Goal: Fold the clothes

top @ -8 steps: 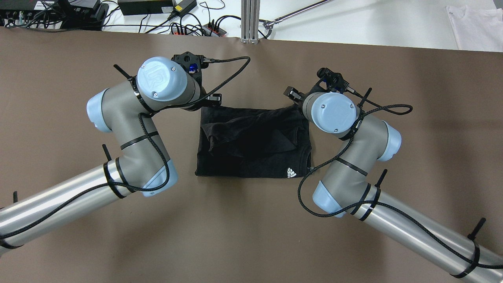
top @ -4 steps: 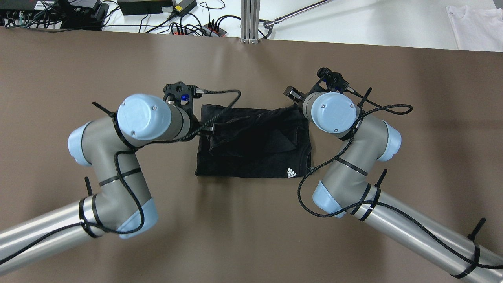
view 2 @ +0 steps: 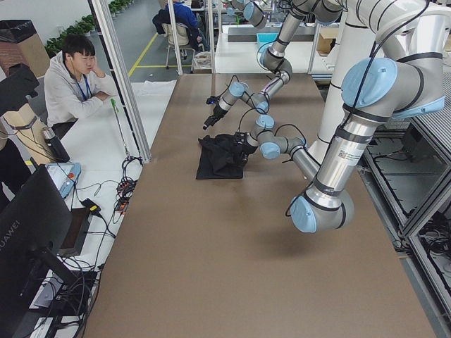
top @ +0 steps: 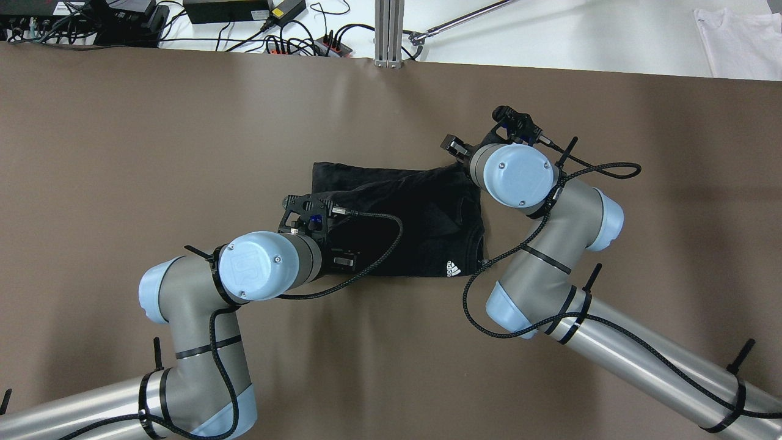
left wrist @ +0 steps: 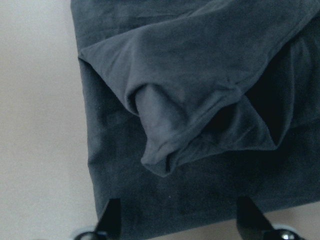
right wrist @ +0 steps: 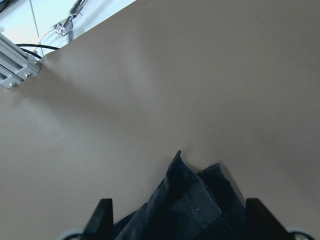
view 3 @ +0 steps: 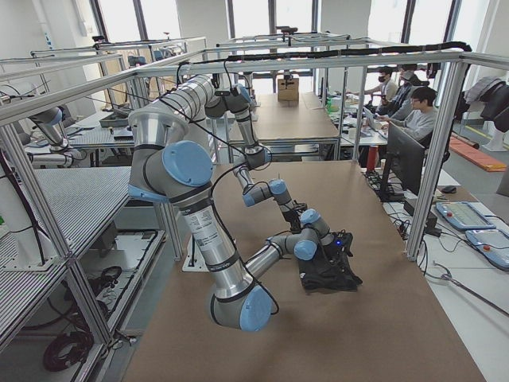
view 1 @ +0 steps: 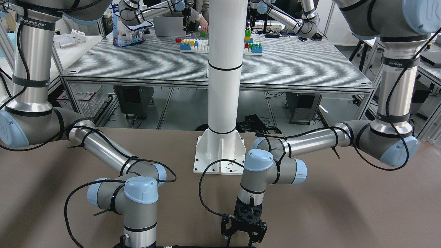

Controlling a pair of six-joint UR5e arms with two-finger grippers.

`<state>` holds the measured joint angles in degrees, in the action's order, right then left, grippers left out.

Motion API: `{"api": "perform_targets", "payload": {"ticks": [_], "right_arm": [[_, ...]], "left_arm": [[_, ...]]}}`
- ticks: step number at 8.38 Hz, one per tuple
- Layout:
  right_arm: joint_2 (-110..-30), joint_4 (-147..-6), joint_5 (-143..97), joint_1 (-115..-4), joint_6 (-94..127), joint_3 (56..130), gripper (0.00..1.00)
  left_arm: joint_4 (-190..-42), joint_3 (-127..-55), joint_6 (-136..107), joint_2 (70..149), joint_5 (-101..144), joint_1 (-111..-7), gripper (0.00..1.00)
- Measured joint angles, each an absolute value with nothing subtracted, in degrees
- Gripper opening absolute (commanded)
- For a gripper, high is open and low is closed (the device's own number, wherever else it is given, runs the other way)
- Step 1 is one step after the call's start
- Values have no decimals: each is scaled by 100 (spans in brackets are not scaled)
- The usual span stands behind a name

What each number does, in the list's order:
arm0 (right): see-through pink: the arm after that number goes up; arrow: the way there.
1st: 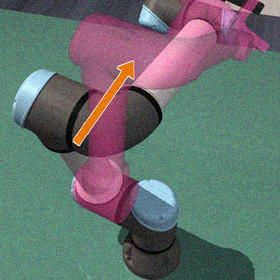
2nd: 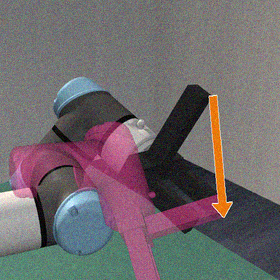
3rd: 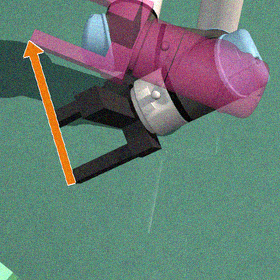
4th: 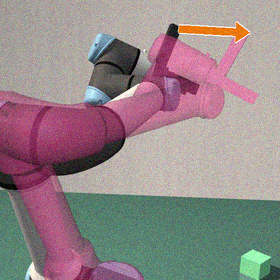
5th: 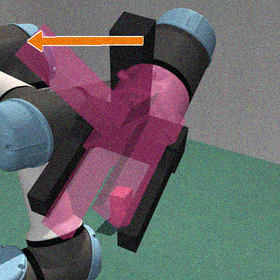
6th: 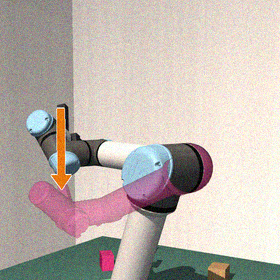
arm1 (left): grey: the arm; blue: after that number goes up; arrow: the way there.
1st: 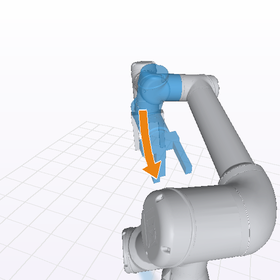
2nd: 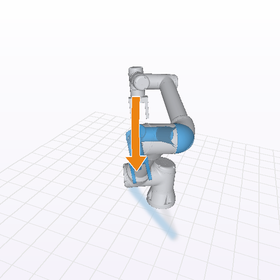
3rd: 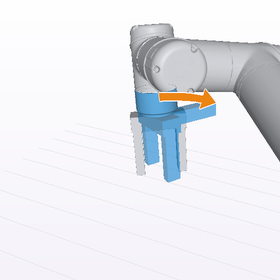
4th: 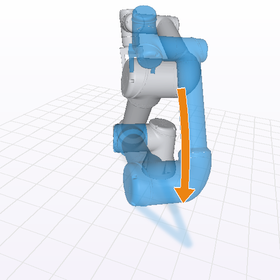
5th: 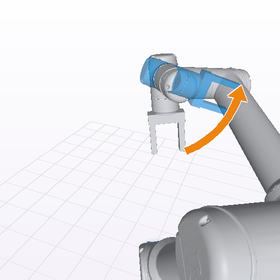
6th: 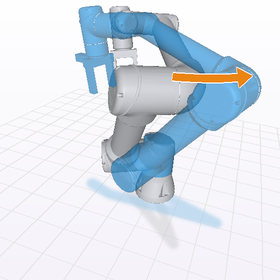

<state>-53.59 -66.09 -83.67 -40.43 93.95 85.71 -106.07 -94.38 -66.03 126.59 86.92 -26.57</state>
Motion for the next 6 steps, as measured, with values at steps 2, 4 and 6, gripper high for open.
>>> {"api": "perform_targets", "payload": {"ticks": [2,4,6], "right_arm": [[-5366,-6609,-8367,-4043,9396,8570,94],[-5365,-6609,-8367,-4043,9395,8570,94],[-5374,-6609,-8367,-4043,9396,8569,94]], "left_arm": [[-10609,-9306,-6651,12800,8686,-2710,0],[-10614,-8893,-6741,13150,8705,-2975,0],[-10618,-8020,-6723,13764,8900,-3541,0]]}}
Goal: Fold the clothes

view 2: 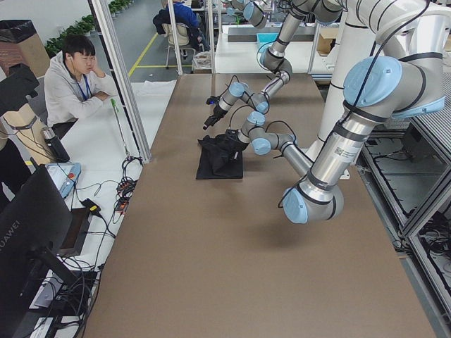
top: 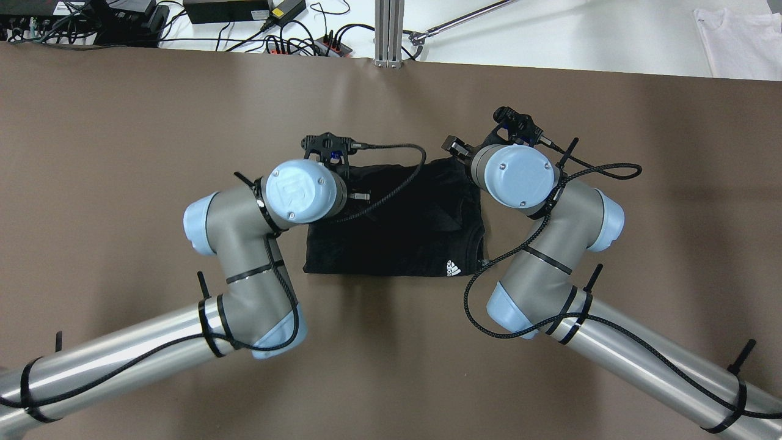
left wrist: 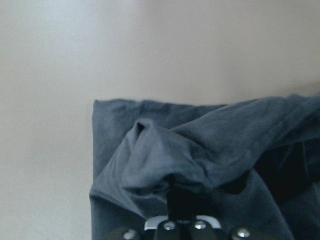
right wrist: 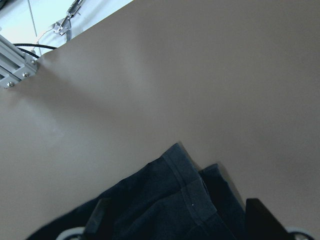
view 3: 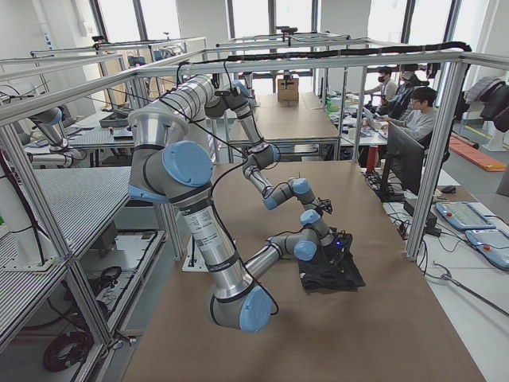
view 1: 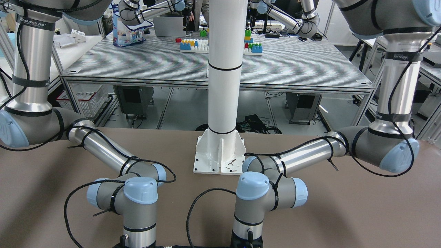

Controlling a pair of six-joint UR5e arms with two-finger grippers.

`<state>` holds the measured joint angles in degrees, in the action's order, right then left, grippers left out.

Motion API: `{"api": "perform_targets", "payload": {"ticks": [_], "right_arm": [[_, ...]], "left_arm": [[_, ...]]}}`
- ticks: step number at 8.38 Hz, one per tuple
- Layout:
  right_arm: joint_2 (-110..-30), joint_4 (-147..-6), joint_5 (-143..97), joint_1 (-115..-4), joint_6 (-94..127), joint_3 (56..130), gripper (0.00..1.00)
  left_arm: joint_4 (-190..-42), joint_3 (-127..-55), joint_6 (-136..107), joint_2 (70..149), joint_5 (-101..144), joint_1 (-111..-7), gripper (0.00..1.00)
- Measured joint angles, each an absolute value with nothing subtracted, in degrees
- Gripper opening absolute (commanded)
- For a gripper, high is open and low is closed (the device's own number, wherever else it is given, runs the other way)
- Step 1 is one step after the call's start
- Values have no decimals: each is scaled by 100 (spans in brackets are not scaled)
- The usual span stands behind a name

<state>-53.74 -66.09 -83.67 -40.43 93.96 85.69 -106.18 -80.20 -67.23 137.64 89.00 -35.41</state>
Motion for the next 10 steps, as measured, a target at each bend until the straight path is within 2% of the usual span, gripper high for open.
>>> {"api": "perform_targets", "payload": {"ticks": [4,5,6,7,8,10], "right_arm": [[-5392,-6609,-8367,-4043,9398,8569,94],[-5394,-6609,-8367,-4043,9396,8569,94],[-5395,-6609,-8368,-4043,9391,8570,94],[-5393,-6609,-8376,-4043,9384,8575,94],[-5391,-6610,-8400,-4043,9355,8589,94],[-5415,-6682,-8629,-4055,8817,8611,94]], "left_arm": [[-11308,-5787,-6503,14721,9325,-4295,0],[-11499,-5534,-6396,14783,9361,-4405,1],[-11589,-5420,-6233,14808,9507,-4592,24],[-11628,-5374,-5952,14809,9862,-4885,88],[-11644,-5369,-5516,14778,10330,-5222,100],[-11687,-5802,-4956,14315,11026,-5589,100]]}}
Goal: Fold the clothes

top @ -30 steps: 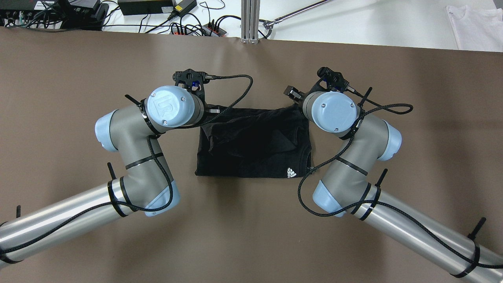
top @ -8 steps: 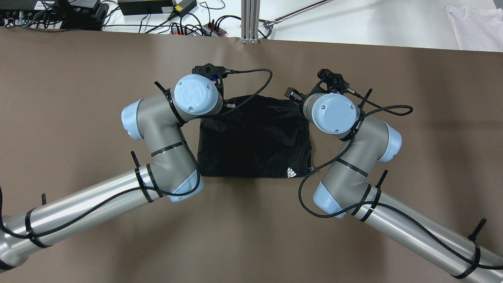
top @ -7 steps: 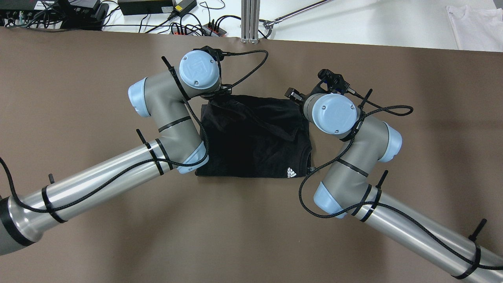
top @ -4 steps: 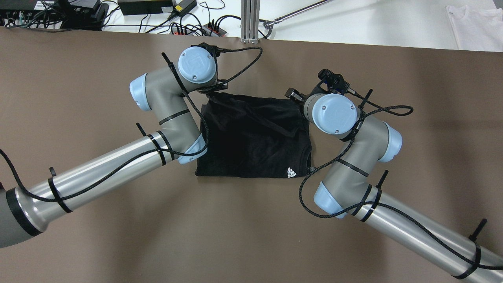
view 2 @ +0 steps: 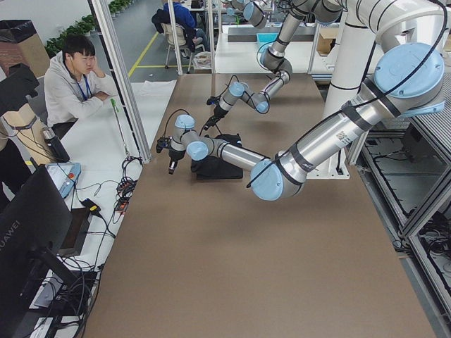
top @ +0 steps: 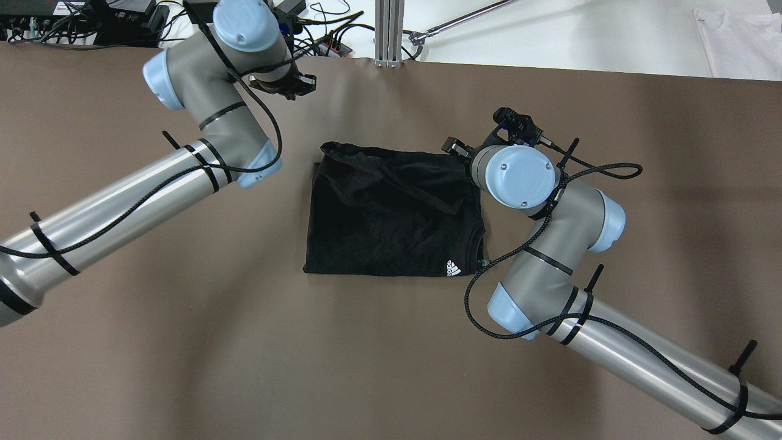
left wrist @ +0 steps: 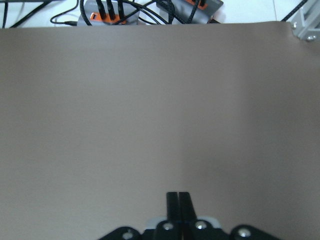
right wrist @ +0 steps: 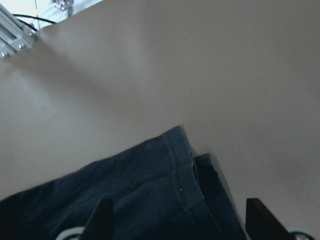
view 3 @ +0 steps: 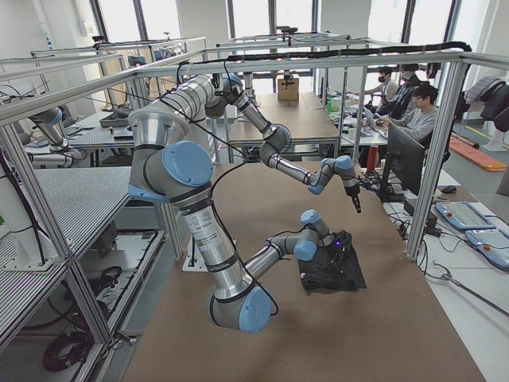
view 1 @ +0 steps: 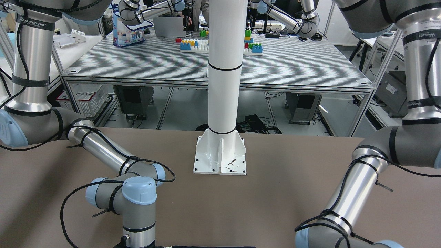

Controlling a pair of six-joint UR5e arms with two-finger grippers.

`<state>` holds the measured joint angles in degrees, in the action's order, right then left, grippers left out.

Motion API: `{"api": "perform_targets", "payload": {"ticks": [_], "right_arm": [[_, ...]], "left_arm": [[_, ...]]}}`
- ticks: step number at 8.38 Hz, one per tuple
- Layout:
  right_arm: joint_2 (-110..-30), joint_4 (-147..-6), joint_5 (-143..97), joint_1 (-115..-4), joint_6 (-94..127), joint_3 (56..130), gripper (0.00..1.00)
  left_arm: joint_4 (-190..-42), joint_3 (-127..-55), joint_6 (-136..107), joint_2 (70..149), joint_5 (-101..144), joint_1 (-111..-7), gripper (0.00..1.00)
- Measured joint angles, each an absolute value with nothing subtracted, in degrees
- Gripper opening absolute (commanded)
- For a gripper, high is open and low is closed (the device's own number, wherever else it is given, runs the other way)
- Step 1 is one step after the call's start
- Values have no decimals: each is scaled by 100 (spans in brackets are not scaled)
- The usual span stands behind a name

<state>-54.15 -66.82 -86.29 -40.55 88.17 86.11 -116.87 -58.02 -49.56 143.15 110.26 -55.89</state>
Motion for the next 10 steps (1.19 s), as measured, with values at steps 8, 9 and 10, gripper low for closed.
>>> {"api": "perform_targets", "payload": {"ticks": [8,9,10], "right_arm": [[-8094,-6911,-9344,-6247,2219,9409,94],[-8415,-6903,-9345,-6699,1514,9519,94],[-8768,-6829,-9313,-7029,1096,9644,94]], "left_arm": [[-11702,-8879,-1988,10002,11142,-7369,100],[-11736,-8891,-1478,9778,11131,-7731,100],[-11913,-8882,-911,9503,11039,-8035,100]]}}
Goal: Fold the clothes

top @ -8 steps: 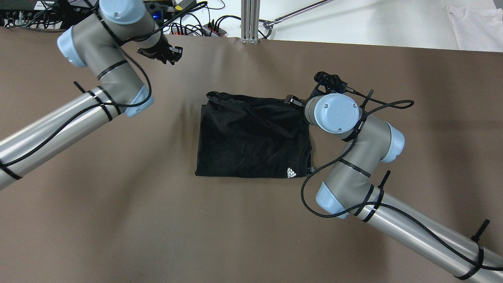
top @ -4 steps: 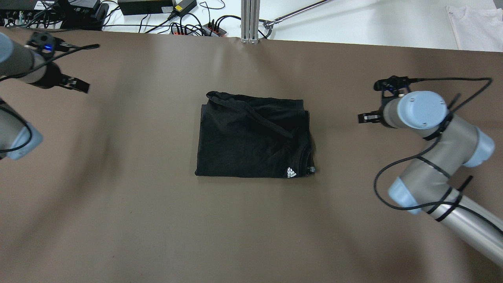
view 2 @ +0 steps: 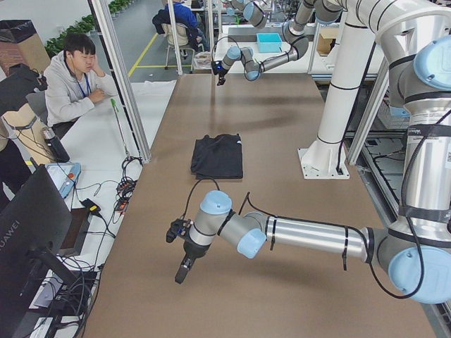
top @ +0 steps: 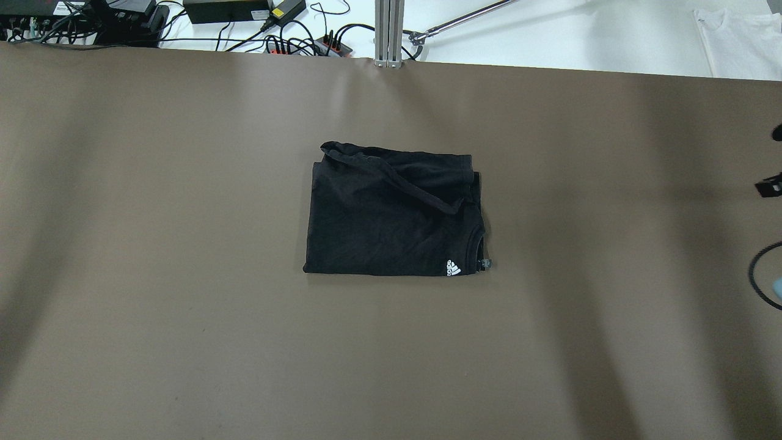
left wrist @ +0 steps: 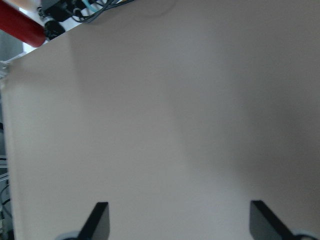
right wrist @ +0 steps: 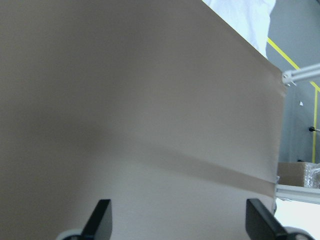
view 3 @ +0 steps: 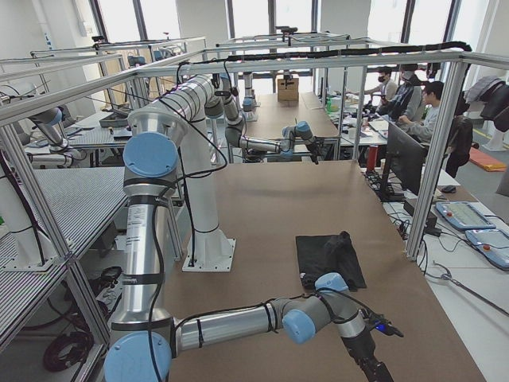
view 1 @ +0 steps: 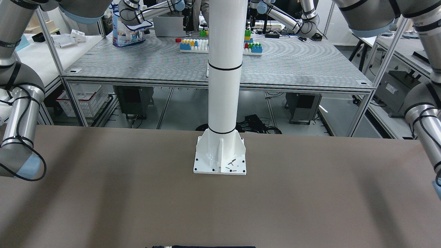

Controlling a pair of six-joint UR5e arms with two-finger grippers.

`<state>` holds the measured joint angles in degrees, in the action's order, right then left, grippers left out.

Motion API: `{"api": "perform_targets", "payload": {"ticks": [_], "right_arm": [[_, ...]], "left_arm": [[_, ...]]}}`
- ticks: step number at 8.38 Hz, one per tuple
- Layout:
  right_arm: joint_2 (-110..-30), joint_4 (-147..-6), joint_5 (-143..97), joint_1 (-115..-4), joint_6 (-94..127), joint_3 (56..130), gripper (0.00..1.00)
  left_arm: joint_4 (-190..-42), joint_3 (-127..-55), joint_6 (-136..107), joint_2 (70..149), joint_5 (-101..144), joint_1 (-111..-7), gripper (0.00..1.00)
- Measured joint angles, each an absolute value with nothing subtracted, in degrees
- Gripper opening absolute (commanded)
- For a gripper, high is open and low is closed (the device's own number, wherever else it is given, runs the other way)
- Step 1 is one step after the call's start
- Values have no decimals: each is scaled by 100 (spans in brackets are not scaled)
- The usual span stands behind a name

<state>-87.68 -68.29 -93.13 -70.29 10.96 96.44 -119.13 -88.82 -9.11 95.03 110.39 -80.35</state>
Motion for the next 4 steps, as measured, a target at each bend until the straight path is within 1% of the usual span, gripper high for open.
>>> {"api": "perform_targets", "payload": {"ticks": [2,4], "right_arm": [[-9356,-6447,-9230,-7469,784,9851,94],[-9500,-6228,-9243,-7625,1074,9906,94]], "left_arm": [[-12246,-8933,-245,9109,10529,-8356,100],[-12374,-9208,-357,8890,10475,-8446,100]]}}
